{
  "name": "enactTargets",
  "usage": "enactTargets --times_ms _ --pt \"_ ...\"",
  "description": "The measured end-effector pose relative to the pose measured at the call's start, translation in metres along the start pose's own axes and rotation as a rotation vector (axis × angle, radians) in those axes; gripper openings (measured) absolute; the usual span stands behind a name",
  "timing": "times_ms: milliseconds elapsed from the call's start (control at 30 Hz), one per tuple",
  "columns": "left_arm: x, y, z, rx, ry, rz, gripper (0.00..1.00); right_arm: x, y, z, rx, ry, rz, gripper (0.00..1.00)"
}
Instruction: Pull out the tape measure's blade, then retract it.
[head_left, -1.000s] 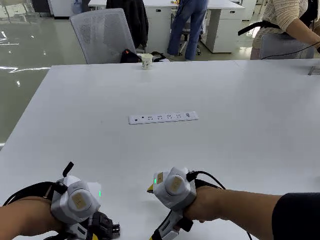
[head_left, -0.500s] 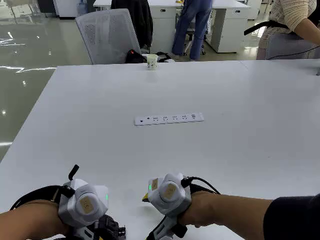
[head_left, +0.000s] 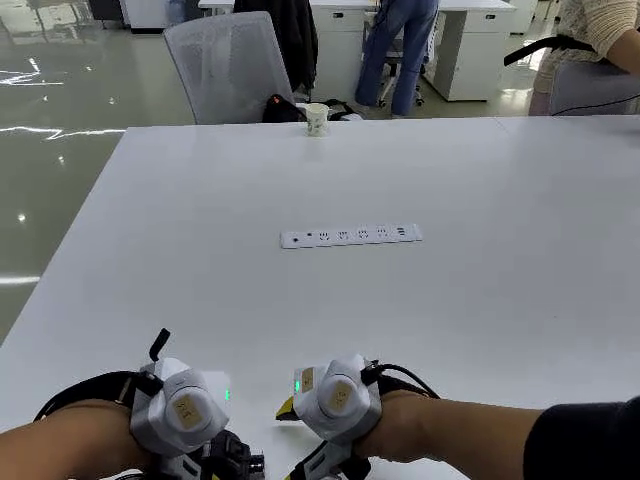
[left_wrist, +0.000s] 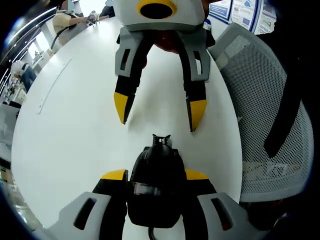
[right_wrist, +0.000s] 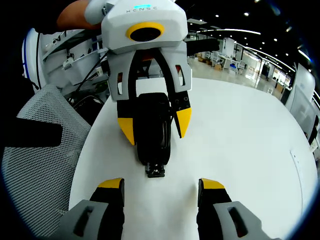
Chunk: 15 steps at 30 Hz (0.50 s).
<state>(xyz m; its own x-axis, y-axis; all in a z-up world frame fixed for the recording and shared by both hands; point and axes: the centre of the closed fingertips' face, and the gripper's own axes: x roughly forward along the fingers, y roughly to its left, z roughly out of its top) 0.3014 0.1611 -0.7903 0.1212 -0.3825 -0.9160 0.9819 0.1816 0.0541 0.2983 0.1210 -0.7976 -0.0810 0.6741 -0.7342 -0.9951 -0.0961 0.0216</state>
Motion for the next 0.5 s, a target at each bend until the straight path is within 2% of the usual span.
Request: enactTargets --times_ms 100,233,500 --pt "0.0 0.0 0.0 -0.002 -0.003 0.001 0.37 0.005 0.001 -0.001 -0.008 0.007 -0.01 0.46" --pt "0.001 0.0 0.001 -0.006 -0.007 -0.001 0.37 0.011 0.004 -0.003 -0.009 0.014 0.005 0.44" --pt "0.001 0.0 0.002 -0.01 -0.009 -0.003 0.37 0.017 0.004 0.006 -0.031 -0.001 0.001 0.26"
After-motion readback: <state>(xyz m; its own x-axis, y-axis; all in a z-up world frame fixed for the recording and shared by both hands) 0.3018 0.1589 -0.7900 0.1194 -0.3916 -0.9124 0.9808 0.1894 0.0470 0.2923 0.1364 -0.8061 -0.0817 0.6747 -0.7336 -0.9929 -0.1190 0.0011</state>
